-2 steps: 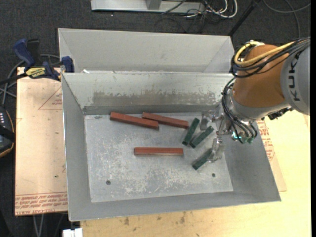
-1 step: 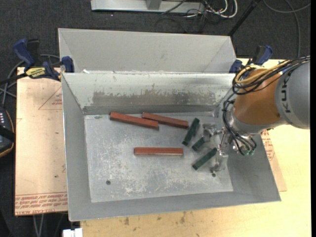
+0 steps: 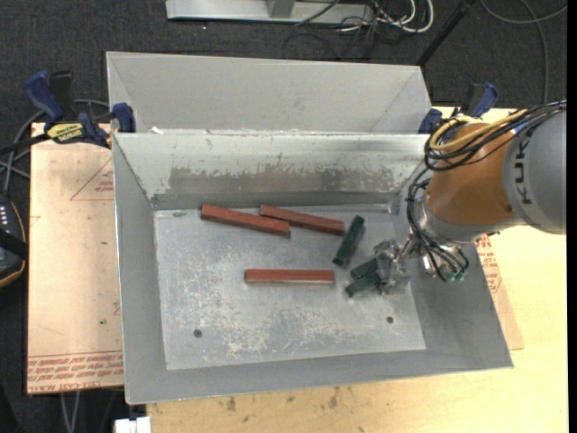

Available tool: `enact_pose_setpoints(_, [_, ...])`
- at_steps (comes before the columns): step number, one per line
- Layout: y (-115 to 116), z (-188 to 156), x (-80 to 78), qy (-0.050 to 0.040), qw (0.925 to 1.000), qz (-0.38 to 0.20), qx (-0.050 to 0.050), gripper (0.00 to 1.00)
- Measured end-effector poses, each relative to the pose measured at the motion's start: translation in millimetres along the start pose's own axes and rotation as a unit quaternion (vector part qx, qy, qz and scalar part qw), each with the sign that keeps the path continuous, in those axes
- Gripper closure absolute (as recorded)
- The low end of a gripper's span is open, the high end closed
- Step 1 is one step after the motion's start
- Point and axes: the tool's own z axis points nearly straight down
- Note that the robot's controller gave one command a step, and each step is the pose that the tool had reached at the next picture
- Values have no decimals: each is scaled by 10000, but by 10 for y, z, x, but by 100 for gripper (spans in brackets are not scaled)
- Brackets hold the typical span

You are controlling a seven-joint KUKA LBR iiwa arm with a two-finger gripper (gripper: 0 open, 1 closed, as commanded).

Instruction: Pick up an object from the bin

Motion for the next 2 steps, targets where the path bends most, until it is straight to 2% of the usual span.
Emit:
enact_pose_setpoints(1, [6,12,7,10,10000,-6,-4,0])
enact_pose_setpoints(2, [9,17,11,19,10000,-10,-6,100])
